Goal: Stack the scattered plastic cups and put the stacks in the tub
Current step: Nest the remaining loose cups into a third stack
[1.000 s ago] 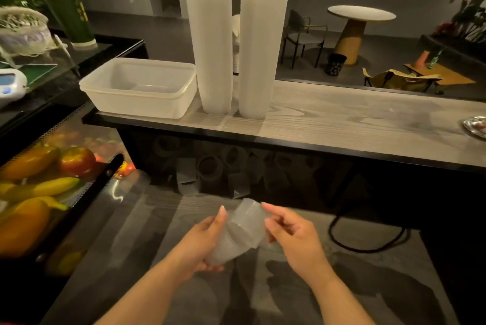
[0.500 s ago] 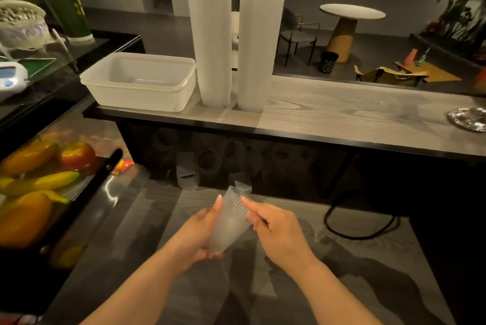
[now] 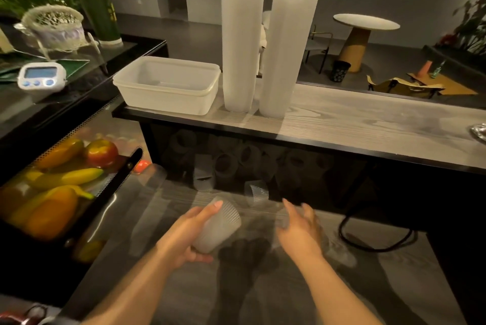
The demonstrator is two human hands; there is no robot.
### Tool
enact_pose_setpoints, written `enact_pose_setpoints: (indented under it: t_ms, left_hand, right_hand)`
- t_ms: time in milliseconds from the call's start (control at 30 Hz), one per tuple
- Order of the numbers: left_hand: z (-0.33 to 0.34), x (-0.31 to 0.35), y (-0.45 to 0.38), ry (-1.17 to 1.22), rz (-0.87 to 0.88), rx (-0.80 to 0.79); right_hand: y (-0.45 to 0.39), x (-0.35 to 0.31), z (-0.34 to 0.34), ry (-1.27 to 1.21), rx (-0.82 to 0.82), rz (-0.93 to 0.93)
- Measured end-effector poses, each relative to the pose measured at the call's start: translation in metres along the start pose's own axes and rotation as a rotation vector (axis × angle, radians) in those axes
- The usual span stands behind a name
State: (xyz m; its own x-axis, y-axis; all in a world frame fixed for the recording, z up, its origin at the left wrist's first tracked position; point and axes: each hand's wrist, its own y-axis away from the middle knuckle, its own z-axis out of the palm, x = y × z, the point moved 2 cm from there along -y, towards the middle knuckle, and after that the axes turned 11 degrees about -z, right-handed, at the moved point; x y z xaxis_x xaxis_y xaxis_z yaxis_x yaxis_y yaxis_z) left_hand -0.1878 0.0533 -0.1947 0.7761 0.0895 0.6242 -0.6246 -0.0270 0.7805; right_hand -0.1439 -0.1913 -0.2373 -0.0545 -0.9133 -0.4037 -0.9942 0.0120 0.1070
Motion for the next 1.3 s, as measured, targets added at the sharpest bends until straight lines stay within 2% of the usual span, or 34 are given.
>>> enact_pose_setpoints:
  t_ms: [33,100,233,367,467,600,667,733,800,867,967,1100,1300]
  left_hand:
    - [-0.003,0.000,0.001,0.016,0.014,-0.019]
    - [-0.008,0.000,0.001,0.050,0.042,-0.030]
    - [-0.013,0.000,0.000,0.089,0.065,-0.029]
    - [-0.012,-0.002,-0.002,0.025,0.057,-0.065]
    - [-0.010,-0.004,-0.003,-0.019,0.068,-0.060]
    - [-0.009,-0.005,-0.006,-0.033,0.093,-0.052]
    - [-0.009,-0.003,-0.005,-0.028,0.101,-0.062]
    - [-0.008,0.000,-0.004,-0.057,0.125,-0.085]
    - [-0.005,0.004,-0.001,-0.093,0.144,-0.102]
    - [-0.003,0.008,0.000,-0.077,0.149,-0.121]
    - [-0.003,0.013,0.002,-0.040,0.150,-0.127]
    - [-0.009,0.012,0.003,0.024,0.131,-0.113]
    - [-0.020,0.001,0.001,0.105,0.091,-0.050]
  right_hand:
    - [-0.003,0.015,0.008,0.075,-0.128,0.105]
    - [-0.004,0.041,0.025,0.086,-0.231,0.187]
    - [0.002,0.069,0.037,0.093,-0.223,0.177]
    - [0.007,0.069,0.032,0.021,-0.121,0.169]
    - [0.006,0.048,0.023,-0.199,-0.059,0.123]
    - [0.010,0.007,-0.004,-0.750,0.019,0.033]
    - [0.016,-0.015,-0.020,-0.923,-0.024,-0.088]
    - [0.021,-0.036,-0.030,-0.995,-0.137,-0.212]
    - [0.022,-0.052,-0.033,-0.944,-0.223,-0.307]
    - [0.022,-0.064,-0.031,-0.785,-0.273,-0.384]
    - [0.017,-0.074,-0.030,-0.515,-0.264,-0.512]
    - [0.016,-0.089,-0.035,-0.384,-0.288,-0.642]
    - [0.013,-0.105,-0.037,-0.161,-0.247,-0.689]
